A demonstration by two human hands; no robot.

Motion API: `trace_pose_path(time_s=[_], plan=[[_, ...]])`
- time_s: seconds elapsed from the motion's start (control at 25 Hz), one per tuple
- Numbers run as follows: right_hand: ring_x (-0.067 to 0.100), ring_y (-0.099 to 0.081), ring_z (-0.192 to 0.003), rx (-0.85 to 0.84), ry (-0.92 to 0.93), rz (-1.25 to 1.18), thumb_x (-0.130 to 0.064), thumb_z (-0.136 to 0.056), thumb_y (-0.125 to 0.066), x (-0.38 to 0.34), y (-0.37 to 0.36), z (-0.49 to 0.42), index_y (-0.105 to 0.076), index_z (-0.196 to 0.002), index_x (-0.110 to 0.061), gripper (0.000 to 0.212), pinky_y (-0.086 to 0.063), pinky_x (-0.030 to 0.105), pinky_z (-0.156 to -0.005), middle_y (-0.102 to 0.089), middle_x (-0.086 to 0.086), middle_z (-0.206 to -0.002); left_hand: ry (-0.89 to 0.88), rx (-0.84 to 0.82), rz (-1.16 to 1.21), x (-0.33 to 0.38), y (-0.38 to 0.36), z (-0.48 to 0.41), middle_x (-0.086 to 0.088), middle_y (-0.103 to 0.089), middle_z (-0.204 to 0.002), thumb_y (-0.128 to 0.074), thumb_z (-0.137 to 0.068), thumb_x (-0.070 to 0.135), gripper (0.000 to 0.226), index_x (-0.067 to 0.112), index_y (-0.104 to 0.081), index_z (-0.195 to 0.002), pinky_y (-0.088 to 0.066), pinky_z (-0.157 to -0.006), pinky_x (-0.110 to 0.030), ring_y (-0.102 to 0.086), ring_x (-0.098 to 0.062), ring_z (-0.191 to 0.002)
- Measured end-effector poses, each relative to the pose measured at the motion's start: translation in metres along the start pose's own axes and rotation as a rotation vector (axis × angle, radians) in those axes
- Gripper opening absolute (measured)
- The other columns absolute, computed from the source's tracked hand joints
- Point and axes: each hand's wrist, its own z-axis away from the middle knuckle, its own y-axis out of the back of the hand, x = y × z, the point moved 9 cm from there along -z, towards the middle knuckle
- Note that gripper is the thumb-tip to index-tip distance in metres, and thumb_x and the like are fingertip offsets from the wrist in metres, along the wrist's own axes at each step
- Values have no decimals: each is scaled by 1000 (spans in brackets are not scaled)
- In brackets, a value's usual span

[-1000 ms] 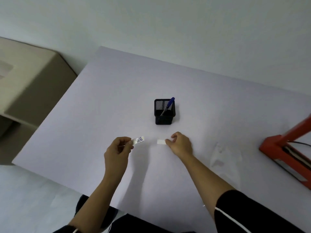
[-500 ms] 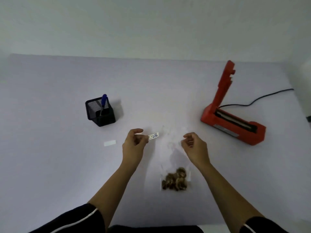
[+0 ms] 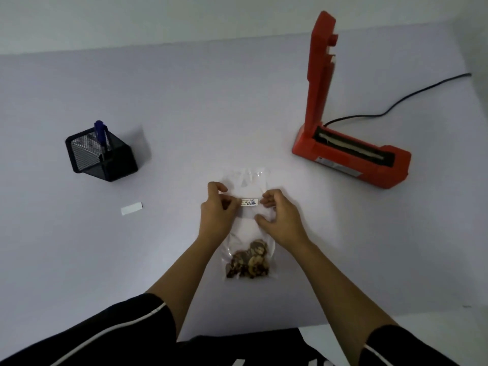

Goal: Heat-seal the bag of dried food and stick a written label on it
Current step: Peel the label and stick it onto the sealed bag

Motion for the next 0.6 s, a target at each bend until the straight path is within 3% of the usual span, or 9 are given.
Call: trace_pose_path(time_s=[0.16, 0.36, 0.6], plan=[[13, -55, -94, 8, 79, 36, -10, -74, -74, -1, 0, 2, -52, -110, -8, 42, -44, 18, -81, -57, 3, -104, -30, 53, -20, 0, 1, -1, 6, -63, -74, -64, -86, 14, 33, 18, -33, -96, -40, -53, -5, -56, -3, -64], [12, -54, -95, 13, 208, 129, -8, -78, -69, -7, -1, 4, -59, -110, -9, 34, -37, 4, -81, -52, 2, -106, -71, 68, -35, 2, -1, 1, 6, -61, -71, -64, -86, 12, 32, 16, -33, -94, -41, -53, -5, -56, -3, -62], [14, -52, -98, 32, 288, 215, -10, -83, -65, -9, -4, 9, -64, -111, -6, 28, -36, 3, -87, -53, 9, -107, -111, 77, -66, 5, -4, 4, 4, -60, -71, -62, -87, 11, 31, 16, -33, -93, -43, -52, -10, -56, -5, -61]])
